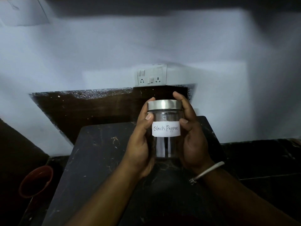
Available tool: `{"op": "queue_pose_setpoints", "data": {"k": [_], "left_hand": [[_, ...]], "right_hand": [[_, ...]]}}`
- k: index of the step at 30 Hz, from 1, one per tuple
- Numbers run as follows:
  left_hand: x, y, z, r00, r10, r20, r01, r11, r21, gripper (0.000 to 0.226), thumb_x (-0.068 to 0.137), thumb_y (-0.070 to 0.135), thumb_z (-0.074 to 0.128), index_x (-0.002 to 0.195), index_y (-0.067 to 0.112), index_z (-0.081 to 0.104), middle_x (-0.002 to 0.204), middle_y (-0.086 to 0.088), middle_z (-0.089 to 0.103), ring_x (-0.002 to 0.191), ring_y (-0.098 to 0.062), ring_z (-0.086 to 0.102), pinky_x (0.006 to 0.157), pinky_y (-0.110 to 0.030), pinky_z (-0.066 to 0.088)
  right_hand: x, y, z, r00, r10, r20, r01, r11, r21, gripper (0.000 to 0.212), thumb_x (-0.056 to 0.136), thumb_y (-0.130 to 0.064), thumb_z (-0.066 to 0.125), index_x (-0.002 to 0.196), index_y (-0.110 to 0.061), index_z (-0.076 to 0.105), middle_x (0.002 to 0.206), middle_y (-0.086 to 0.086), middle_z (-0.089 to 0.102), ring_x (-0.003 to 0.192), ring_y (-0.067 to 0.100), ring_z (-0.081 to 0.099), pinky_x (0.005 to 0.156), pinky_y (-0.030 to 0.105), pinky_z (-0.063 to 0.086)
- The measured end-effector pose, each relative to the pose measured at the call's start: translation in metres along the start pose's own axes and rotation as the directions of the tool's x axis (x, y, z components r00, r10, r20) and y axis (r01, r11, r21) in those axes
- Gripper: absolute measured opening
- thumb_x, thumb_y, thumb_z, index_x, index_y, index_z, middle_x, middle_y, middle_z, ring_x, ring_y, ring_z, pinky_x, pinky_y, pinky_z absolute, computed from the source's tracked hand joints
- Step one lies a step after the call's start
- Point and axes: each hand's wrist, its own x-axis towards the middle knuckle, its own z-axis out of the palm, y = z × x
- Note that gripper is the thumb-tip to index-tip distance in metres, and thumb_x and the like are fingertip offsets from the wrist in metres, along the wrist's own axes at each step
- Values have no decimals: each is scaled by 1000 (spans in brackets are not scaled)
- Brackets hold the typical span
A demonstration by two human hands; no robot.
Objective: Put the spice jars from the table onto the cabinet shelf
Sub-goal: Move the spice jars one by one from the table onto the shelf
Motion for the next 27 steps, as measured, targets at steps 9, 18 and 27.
{"op": "queue_pose_setpoints", "data": {"k": [9,18,27], "left_hand": [[31,-5,-35,950,41,311,-53,998,30,59,96,40,56,151,23,45,137,-20,62,119,-33,62,97,-46,53],[47,10,-19,907,146,394,-158,987,-3,55,96,37,52,145,13,50,127,-22,65,109,-33,67,88,-45,58],[99,79,55,778,311,546,-428,898,98,45,104,29,40,144,9,48,135,-31,60,118,-47,63,98,-60,51]], "right_hand": [[4,-6,4,997,64,-42,-68,992,-107,56,92,-23,43,146,-32,50,136,1,65,121,21,65,90,29,56],[22,-32,10,995,88,-51,-101,917,-385,80,74,-47,57,150,-57,33,147,6,48,122,19,64,98,40,58],[102,-112,7,998,-56,33,64,731,-679,96,74,-49,76,155,-54,24,139,-24,56,109,-6,64,87,14,55]]}}
